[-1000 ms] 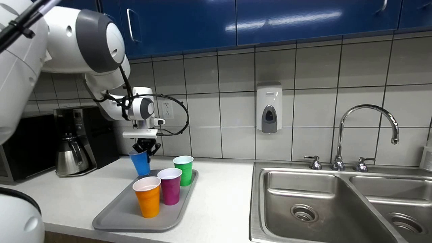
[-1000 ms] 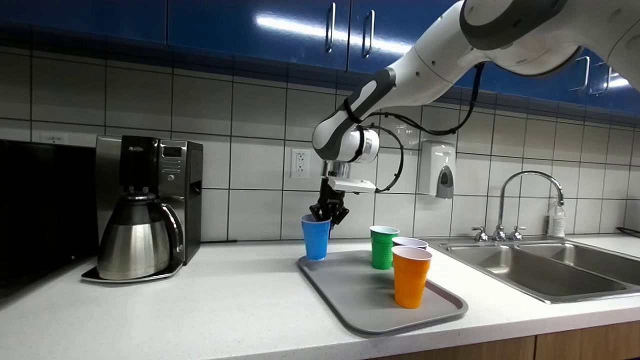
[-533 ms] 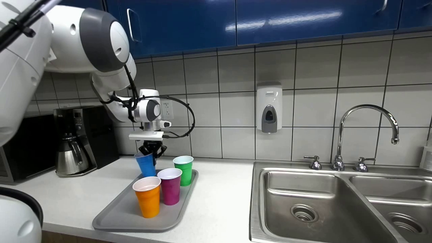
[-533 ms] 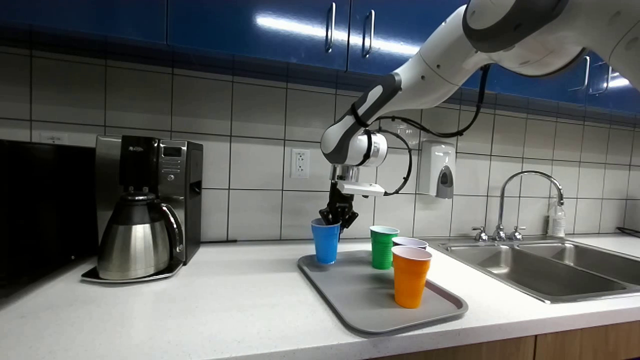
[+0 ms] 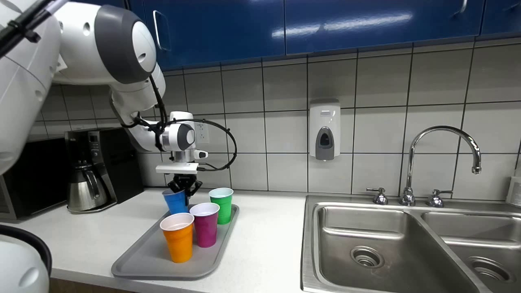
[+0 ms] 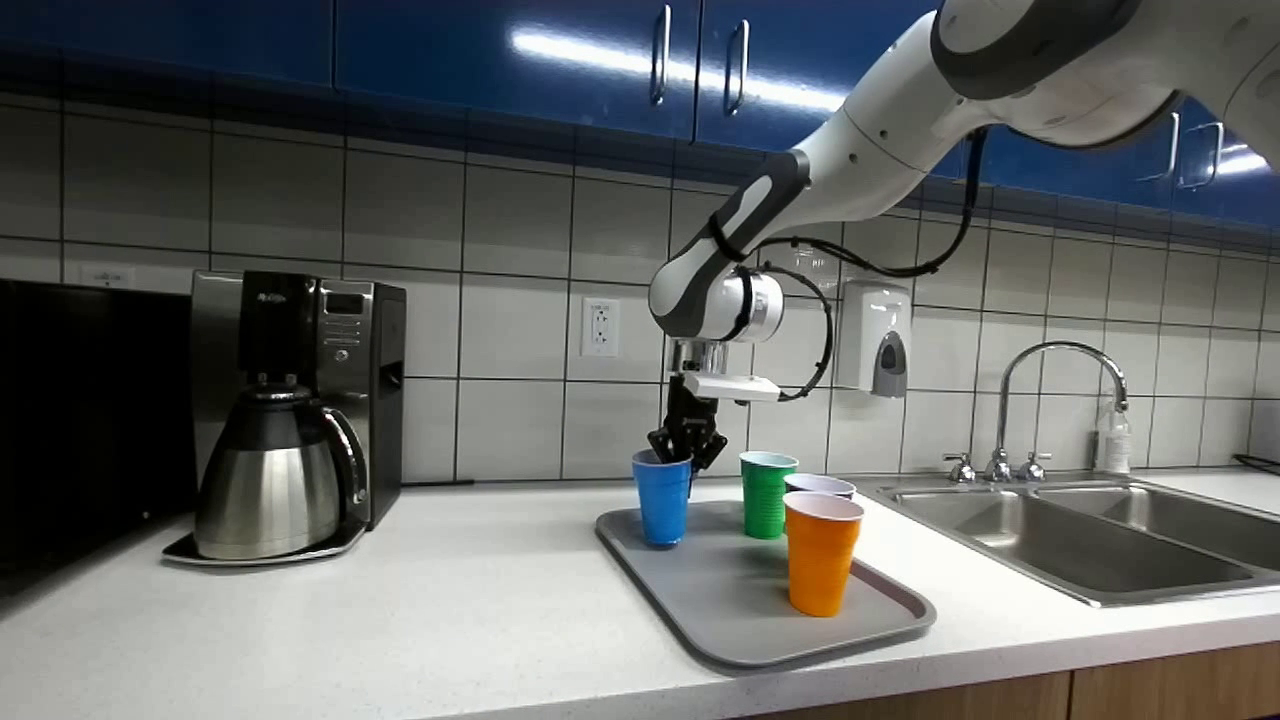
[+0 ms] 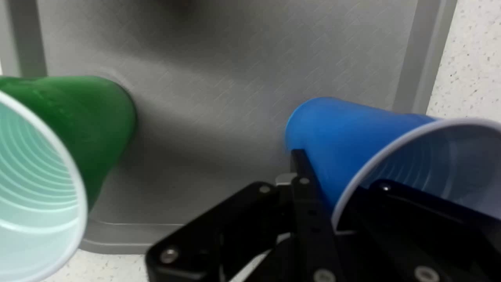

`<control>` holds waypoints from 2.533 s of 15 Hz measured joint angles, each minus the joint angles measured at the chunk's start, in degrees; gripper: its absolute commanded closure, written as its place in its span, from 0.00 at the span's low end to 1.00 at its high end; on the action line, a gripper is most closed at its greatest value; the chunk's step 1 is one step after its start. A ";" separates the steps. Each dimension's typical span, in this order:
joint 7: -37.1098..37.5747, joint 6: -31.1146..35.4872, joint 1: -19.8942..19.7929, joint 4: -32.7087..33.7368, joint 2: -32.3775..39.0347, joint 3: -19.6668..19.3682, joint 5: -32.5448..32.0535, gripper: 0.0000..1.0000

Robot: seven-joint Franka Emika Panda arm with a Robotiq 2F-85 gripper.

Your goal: Put the purple, green and blue cups onto the tray

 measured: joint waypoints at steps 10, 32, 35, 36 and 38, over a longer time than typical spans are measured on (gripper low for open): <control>-2.16 0.00 -0.62 -3.13 -1.54 0.27 1.87 0.72; -6.48 -0.72 -0.62 -11.89 -14.89 0.16 -0.62 0.00; -6.48 -0.70 -0.62 -14.33 -16.63 0.13 -1.96 0.00; -6.47 -0.64 -0.62 -15.23 -17.20 0.09 -2.67 0.00; -6.35 -0.49 -0.62 -17.01 -18.37 -0.10 -3.90 0.00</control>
